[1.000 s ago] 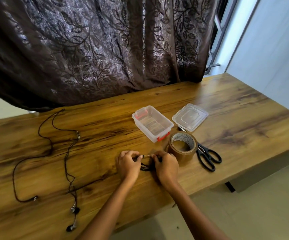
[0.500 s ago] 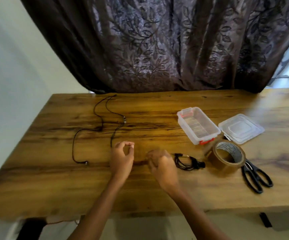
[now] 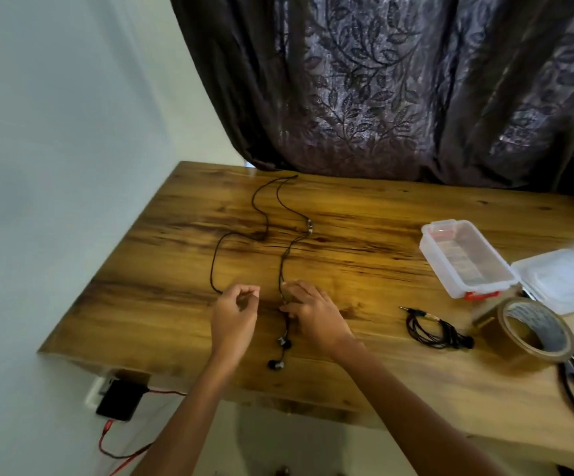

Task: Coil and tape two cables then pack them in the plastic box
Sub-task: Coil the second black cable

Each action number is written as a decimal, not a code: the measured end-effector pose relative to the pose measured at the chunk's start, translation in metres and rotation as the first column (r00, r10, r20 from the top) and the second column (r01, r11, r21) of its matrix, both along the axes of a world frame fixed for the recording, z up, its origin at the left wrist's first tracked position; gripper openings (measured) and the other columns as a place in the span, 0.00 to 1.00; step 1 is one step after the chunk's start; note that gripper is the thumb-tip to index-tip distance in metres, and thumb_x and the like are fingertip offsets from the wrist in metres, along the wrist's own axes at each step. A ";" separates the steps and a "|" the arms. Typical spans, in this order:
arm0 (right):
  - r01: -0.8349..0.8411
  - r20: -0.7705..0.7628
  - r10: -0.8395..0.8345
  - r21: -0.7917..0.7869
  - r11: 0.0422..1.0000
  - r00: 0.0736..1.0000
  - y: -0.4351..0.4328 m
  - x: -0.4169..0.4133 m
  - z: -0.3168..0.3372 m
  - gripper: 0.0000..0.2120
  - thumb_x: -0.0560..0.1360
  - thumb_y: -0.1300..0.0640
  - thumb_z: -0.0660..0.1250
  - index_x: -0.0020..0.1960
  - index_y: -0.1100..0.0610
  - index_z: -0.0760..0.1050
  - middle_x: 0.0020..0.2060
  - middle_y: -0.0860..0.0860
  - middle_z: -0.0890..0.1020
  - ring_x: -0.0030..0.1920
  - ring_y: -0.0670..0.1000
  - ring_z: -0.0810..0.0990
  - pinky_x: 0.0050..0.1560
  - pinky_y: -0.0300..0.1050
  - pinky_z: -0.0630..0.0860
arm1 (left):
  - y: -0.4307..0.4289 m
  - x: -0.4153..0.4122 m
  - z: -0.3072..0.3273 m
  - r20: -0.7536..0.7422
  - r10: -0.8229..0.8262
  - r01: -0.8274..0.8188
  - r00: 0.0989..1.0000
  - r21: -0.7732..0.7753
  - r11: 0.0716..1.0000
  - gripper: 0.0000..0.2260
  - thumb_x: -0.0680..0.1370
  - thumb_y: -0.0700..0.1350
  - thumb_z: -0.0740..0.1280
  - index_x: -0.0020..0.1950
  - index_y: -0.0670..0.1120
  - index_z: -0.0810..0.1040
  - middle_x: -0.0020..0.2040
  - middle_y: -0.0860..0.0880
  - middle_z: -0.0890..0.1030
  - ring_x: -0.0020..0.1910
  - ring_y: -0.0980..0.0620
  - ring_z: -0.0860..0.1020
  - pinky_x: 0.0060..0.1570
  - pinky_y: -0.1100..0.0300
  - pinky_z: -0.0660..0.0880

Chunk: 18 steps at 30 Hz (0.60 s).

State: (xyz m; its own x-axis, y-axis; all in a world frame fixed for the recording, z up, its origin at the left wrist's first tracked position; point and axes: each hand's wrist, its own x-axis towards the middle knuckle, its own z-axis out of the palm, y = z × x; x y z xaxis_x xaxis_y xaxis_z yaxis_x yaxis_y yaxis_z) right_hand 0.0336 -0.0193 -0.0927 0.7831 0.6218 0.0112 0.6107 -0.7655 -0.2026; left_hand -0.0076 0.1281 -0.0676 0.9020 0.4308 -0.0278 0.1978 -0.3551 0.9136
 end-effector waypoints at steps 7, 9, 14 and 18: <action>-0.061 0.144 0.065 -0.030 0.998 0.987 -0.001 0.003 -0.006 0.13 0.75 0.65 0.61 0.59 0.62 0.74 0.65 0.59 0.71 0.70 0.58 0.63 0.69 0.53 0.60 | 0.003 0.001 0.000 -0.038 -0.101 0.101 0.994 0.021 0.995 0.05 0.77 0.42 0.64 0.50 0.49 0.78 0.49 0.52 0.79 0.51 0.55 0.77 0.50 0.62 0.72; -0.028 0.141 0.021 0.046 0.999 0.990 -0.004 0.000 -0.006 0.13 0.74 0.66 0.61 0.58 0.61 0.73 0.62 0.58 0.73 0.68 0.58 0.65 0.68 0.51 0.60 | -0.001 0.004 0.001 -0.071 -0.166 0.169 0.984 0.039 0.985 0.05 0.77 0.43 0.64 0.51 0.48 0.78 0.50 0.53 0.79 0.52 0.55 0.76 0.49 0.64 0.71; 0.182 -0.013 -0.188 0.331 0.926 0.982 -0.014 0.002 0.008 0.13 0.74 0.67 0.60 0.57 0.60 0.72 0.57 0.56 0.76 0.62 0.54 0.70 0.63 0.46 0.65 | -0.018 0.018 0.012 -0.219 -0.448 0.464 0.867 0.026 0.885 0.13 0.77 0.52 0.63 0.60 0.49 0.74 0.51 0.57 0.76 0.53 0.57 0.75 0.49 0.66 0.73; 0.264 -0.085 -0.259 0.522 0.811 0.962 -0.038 0.006 0.048 0.04 0.76 0.64 0.60 0.48 0.59 0.73 0.42 0.53 0.78 0.44 0.51 0.76 0.44 0.44 0.73 | -0.040 0.033 0.031 -0.129 -0.594 0.569 0.794 -0.184 0.801 0.05 0.77 0.48 0.64 0.49 0.50 0.78 0.43 0.52 0.81 0.47 0.53 0.79 0.45 0.63 0.72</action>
State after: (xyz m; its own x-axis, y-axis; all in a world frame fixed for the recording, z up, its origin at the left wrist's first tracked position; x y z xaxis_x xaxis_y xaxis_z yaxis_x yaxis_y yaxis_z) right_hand 0.0395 -0.0572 -0.0444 0.9169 0.2959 0.2679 0.3991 -0.6725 -0.6233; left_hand 0.0258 0.0883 -0.0361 0.9557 -0.1923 -0.2230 0.1495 -0.3358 0.9300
